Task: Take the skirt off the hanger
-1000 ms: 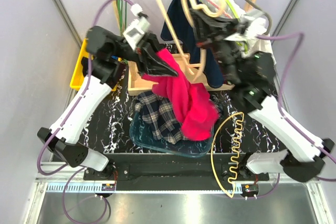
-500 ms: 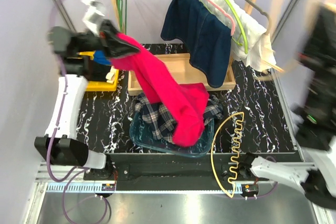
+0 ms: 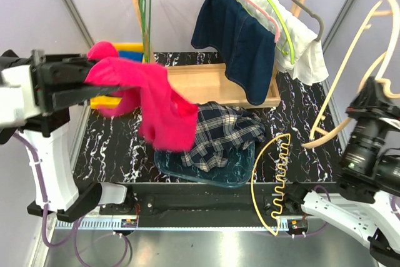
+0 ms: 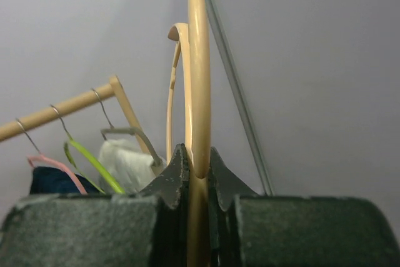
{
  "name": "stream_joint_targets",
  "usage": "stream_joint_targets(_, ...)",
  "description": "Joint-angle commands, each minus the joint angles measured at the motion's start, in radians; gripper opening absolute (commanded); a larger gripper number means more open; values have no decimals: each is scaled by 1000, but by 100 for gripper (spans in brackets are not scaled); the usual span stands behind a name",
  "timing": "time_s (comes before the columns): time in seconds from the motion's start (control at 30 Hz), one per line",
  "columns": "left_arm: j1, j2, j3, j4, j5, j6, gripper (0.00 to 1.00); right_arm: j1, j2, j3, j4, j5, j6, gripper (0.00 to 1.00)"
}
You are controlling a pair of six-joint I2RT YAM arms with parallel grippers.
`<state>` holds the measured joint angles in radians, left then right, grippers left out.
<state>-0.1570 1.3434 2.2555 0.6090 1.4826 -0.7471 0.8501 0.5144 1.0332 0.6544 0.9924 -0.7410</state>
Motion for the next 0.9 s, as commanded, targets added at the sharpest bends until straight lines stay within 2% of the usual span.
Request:
stream_joint_targets(0.0, -82, 83, 103, -133, -58, 90, 11, 3, -13, -54, 57, 285, 5, 0)
stream_joint_targets(0.13, -131, 125, 153, -193, -76, 129, 11, 0, 25, -117, 48, 535, 95, 0)
stream_joint_targets(0.2, -139, 131, 145, -193, -71, 135, 10, 0, 38, -124, -68, 685, 190, 0)
stream_joint_targets(0.23, -141, 138, 145, -190, -68, 138, 10, 1, 41, -122, -132, 712, 297, 0)
stream_joint_targets(0.5, -154, 206, 231, -178, -61, 137, 10, 1, 61, -159, -148, 712, 269, 0)
stream_joint_targets(0.67, -174, 212, 217, -175, -64, 147, 10, 4, 72, -205, -128, 709, 281, 0)
stream_joint_targets(0.8, -200, 261, 318, -236, -77, 198, 9, 26, 85, -291, -72, 692, 252, 0)
stream_joint_targets(0.87, -207, 267, 320, -264, -96, 253, 9, 33, 93, -318, -33, 690, 252, 0)
